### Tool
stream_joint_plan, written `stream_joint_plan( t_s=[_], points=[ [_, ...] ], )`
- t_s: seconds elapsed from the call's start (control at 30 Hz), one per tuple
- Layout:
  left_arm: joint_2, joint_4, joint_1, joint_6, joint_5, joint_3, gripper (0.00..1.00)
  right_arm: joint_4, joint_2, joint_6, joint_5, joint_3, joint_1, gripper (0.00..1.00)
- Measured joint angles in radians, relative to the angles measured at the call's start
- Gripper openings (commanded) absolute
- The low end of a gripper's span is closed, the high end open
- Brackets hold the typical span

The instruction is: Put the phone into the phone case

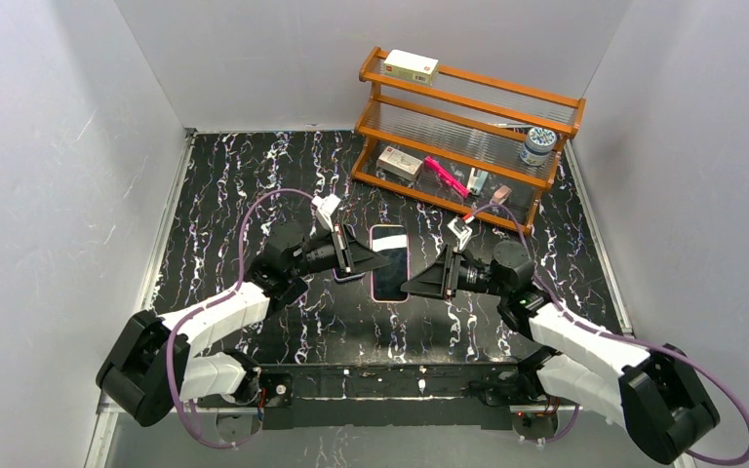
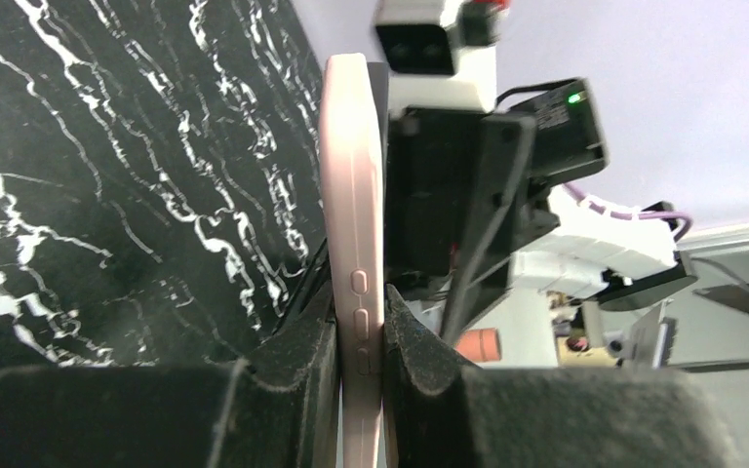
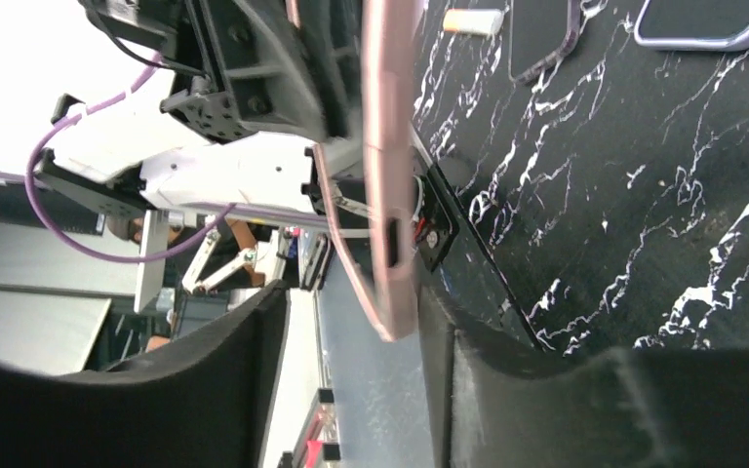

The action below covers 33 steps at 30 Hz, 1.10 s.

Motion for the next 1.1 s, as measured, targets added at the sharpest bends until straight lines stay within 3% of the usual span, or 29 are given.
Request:
stream_joint_plan(
  t_s=[0.07, 0.13, 0.4, 0.67, 0.8, 0.87, 1.07, 1.1],
  points=[
    [-0.001, -0.03, 0.0, 0.037, 0.02, 0.0, 0.0, -0.056, -0.048, -0.035, 0.027, 0.012, -0.003, 0.81],
    [-0.001, -0.051, 0.001, 0.059, 0.043, 0.0, 0.0, -0.097, -0.072, -0.065, 0.045, 0.037, -0.003, 0.84],
    [-0.024, -0.076, 0.001, 0.111, 0.177, 0.0, 0.0, -0.183, -0.042, -0.175, 0.058, 0.146, -0.005, 0.82],
    [-0.042, -0.069, 0.001, 0.131, 0.257, 0.0, 0.0, -0.206, -0.003, -0.246, 0.027, 0.222, -0.018, 0.52],
    [-0.042, -0.068, 0.002, 0.142, 0.268, 0.003, 0.0, -0.228, 0.0, -0.267, 0.023, 0.223, -0.03, 0.12],
    [-0.042, -0.108, 0.002, 0.182, 0.263, 0.014, 0.0, -0.24, 0.0, -0.258, 0.018, 0.224, -0.036, 0.01],
    [-0.047, -0.362, -0.001, 0.348, 0.216, 0.109, 0.0, -0.254, -0.001, -0.301, 0.026, 0.224, -0.043, 0.02],
    [-0.047, -0.391, -0.003, 0.368, 0.212, 0.121, 0.0, -0.256, -0.001, -0.308, 0.026, 0.224, -0.043, 0.09]
  ],
)
